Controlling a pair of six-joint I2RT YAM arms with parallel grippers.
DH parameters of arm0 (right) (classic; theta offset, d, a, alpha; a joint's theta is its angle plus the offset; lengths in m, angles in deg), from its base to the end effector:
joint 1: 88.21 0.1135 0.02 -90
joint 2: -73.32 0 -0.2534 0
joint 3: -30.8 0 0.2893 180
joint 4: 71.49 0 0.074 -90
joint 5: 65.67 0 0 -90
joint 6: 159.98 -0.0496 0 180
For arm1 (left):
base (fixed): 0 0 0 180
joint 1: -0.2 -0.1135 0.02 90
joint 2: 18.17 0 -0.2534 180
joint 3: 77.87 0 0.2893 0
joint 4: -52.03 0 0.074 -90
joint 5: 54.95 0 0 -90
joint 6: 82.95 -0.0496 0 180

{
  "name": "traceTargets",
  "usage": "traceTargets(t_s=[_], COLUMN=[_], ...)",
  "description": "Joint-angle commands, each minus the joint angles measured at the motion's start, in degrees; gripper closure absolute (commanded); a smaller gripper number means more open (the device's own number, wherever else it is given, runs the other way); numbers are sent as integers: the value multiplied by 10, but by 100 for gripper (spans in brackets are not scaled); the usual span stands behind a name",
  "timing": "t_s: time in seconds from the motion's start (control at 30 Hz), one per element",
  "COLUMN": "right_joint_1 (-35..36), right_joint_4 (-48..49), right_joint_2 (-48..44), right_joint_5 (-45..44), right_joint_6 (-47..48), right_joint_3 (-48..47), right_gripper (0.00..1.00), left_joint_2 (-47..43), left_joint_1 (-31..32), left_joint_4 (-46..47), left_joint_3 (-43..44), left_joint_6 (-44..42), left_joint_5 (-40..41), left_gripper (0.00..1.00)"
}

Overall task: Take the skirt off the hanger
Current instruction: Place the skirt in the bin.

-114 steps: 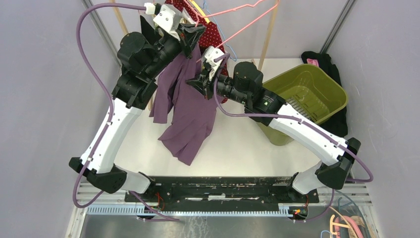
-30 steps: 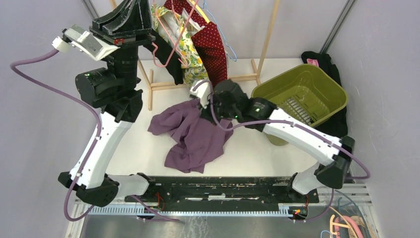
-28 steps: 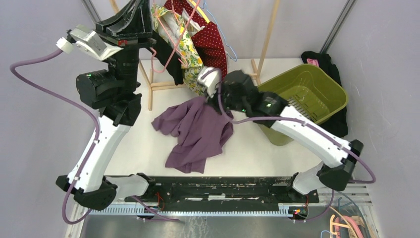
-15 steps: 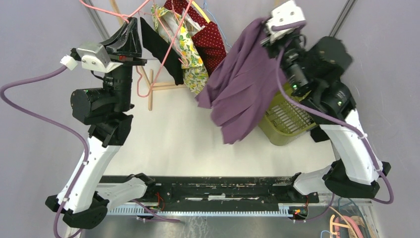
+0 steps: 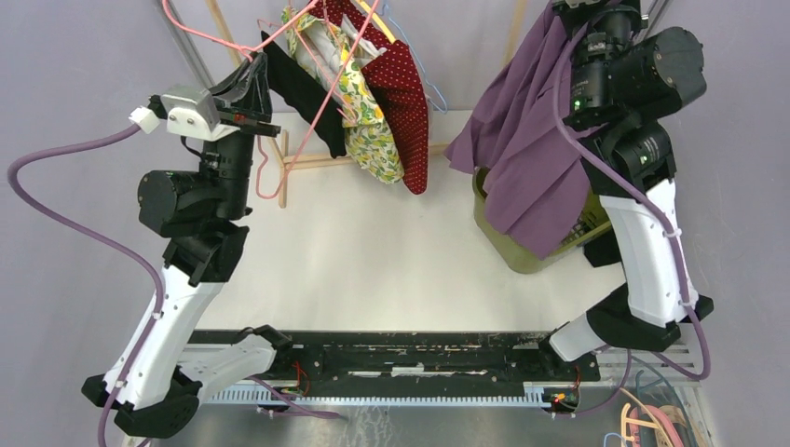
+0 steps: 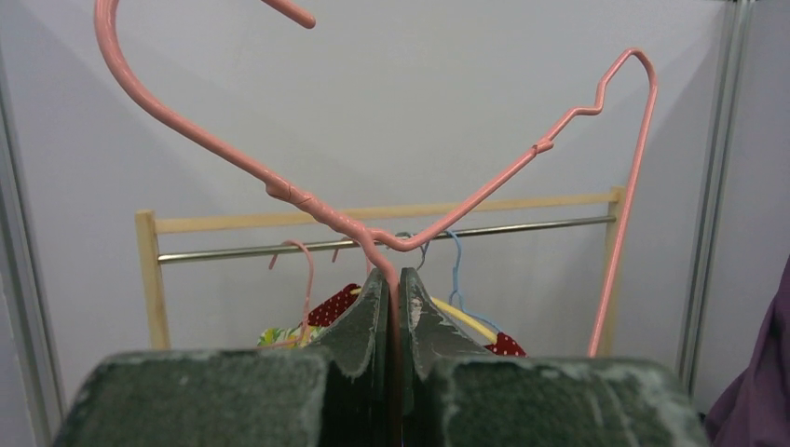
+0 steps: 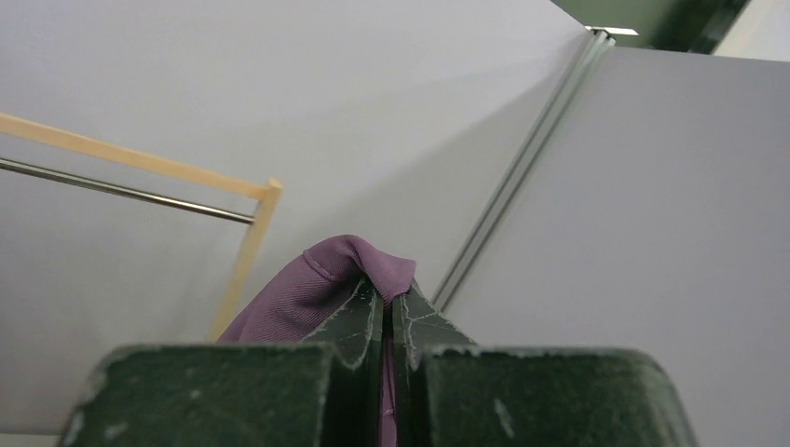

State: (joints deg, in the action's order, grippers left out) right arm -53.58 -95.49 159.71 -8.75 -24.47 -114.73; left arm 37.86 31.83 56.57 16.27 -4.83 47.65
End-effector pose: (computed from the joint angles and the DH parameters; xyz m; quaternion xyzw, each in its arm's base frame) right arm 0.2186 0.1181 0.6813 -0.0909 0.5006 -0.2112 0.8346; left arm 0.1726 -0.0936 0.5851 0.0546 0.4079 -0.1127 0.9044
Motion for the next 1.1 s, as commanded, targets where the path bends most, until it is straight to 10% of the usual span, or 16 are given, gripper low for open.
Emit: traceTargets(t_s=[0.0,0.47,1.07], right_joint_1=[-60,-202,-263], right_joint_4=[71,164,128], right_joint_2=[10,-137,-240], right_joint_5=[2,-37,-54], right_joint_6=[6,-123,-88], right_joint_3=[-13,430,441], right_gripper=[99,99,99], left_joint_2=[-22,-19,-15], left_joint_1=[0,1,0], left_joint_4=[-8,-44,-39], left_joint_3=[-15,-3,-30], left_joint_6=[-20,-72,-74], left_joint_5=[14,30,23], left_gripper=[97,97,97])
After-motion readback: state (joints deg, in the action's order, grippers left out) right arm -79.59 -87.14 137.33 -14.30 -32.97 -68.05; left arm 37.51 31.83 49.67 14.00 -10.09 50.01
